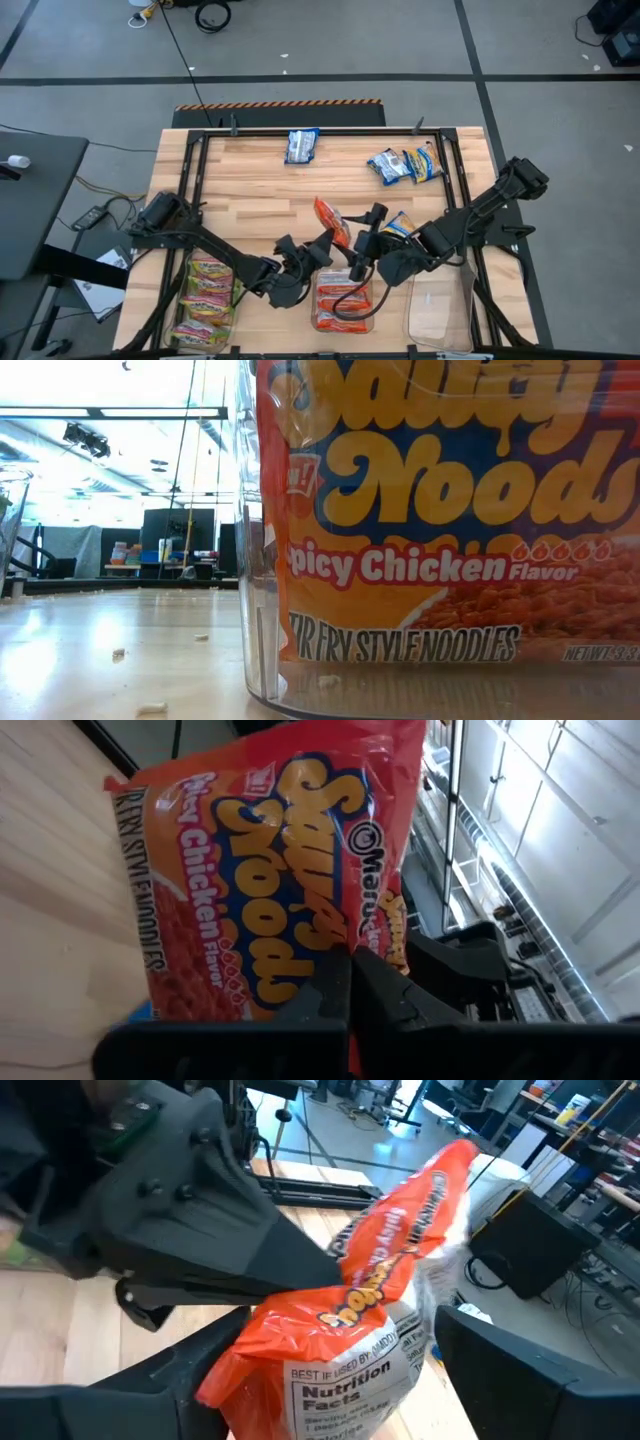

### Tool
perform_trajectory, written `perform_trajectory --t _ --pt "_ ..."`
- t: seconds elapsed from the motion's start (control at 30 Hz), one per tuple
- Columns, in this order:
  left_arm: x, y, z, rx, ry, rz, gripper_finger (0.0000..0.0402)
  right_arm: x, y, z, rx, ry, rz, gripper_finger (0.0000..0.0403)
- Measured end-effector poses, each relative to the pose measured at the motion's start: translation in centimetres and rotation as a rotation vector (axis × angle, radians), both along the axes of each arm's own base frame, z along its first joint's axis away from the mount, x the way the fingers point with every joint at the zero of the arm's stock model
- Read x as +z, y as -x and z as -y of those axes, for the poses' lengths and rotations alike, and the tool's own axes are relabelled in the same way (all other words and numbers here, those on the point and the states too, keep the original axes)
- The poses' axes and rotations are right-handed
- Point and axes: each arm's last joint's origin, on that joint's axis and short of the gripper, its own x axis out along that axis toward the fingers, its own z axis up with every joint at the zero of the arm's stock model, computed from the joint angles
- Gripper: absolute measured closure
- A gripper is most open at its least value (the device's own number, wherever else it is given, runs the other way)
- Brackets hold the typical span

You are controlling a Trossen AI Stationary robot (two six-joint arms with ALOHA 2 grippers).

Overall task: Sort Maruchan noodles
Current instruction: Put the orange noodle pack into the middle transparent bin

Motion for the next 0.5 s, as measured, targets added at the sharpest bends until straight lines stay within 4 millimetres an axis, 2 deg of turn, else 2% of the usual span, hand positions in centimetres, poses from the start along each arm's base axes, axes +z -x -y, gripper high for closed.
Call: perform_trajectory --t 0.23,0.5 --pt "0.03 0.31 0.64 -0.022 -0.007 -0.008 0.0397 -0.13 0.09 0.03 -0.001 -0.038 -0.001 0.0139" --pt "0.05 0.36 0.82 -0.044 -0.048 -0.062 0.0390 -0.04 0.02 -0.01 0.000 -0.051 0.012 0.0239"
